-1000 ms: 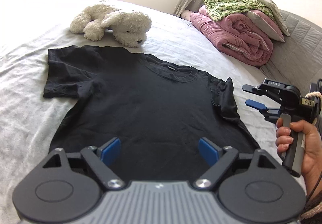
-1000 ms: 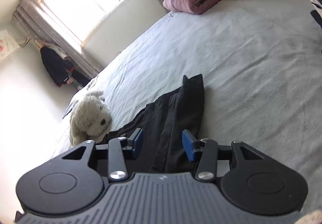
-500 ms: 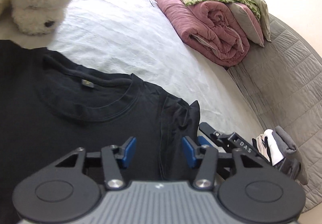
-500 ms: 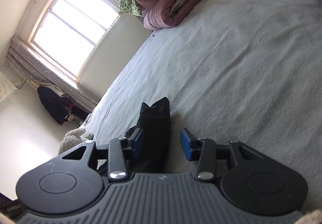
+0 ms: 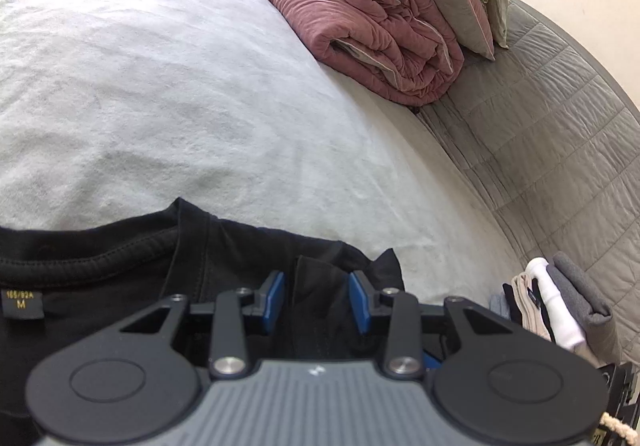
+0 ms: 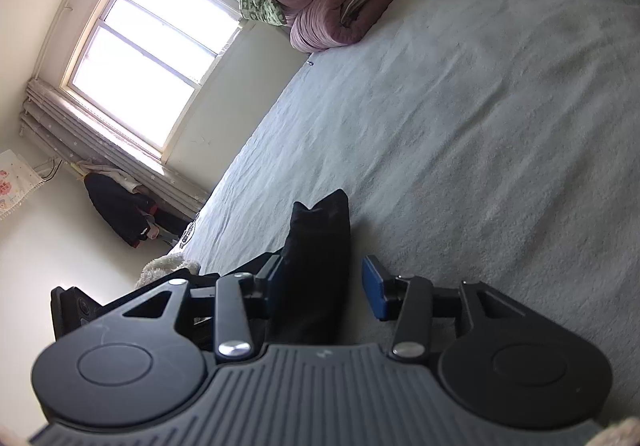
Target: Fold clothes
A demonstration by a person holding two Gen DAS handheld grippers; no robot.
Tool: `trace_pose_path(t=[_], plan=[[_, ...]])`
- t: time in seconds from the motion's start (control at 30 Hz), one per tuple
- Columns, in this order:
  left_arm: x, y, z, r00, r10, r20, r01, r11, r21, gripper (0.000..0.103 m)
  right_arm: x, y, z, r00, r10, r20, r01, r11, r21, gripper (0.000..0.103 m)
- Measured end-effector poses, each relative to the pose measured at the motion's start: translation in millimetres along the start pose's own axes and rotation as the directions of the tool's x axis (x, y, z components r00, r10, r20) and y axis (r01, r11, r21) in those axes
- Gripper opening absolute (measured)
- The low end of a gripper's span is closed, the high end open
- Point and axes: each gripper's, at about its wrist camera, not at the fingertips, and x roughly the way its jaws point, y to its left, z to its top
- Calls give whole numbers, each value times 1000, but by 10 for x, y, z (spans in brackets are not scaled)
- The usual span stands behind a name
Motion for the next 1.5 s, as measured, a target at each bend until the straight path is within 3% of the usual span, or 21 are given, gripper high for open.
trace_pose_path(t=[0.1,0.2,0.33,0.53,0.67,0.83,0.97,1.07,1.13,1.27,1.43,1.5], plan=[[9,-44,-50,1000,0,9,0,1000,4,0,15,4,-10,1000,3,-1,-3,1000,-5,47],[-96,-120,-96,997,32,72,-33,999,11,0,11,-3,-12,1000,8,-2,-8,1000,0,47],[-372,-227,-144,980,84,179,-83,996,-13,0,5,-12,-13,1000,13,-1,-13,1000,8,47],[-654,-266,-194,931,257,260,-245,966,-80,0,2,3,-14,1000,11,-2,-11,1000,0,47],[-689,-172,-219,904,340,260,-317,940,-125,0,1,17,-17,1000,11,-2,-11,1000,-10,48],[-765,-123,-278,884,373,281,-337,926,-170,0,11,38,-20,1000,5,-4,-5,1000,-27,49],[-831,-50,-347,880,367,301,-314,926,-211,0,16,38,-8,1000,5,-4,-5,1000,-29,49],[-803,29,-438,862,388,326,-334,919,-209,0,28,43,0,1000,1,-5,-1,999,-40,49],[-757,99,-444,869,395,299,-347,916,-203,0,38,54,3,1000,-5,-4,4,998,-55,49],[-789,186,-445,885,358,299,-301,928,-220,0,38,73,17,1000,-28,-2,27,997,-68,48],[-775,293,-450,903,328,277,-261,932,-251,0,202,235,141,992,-102,-71,92,987,-132,48],[-780,311,-452,907,318,276,-248,933,-261,0,369,250,233,991,-94,-94,79,985,-155,48]])
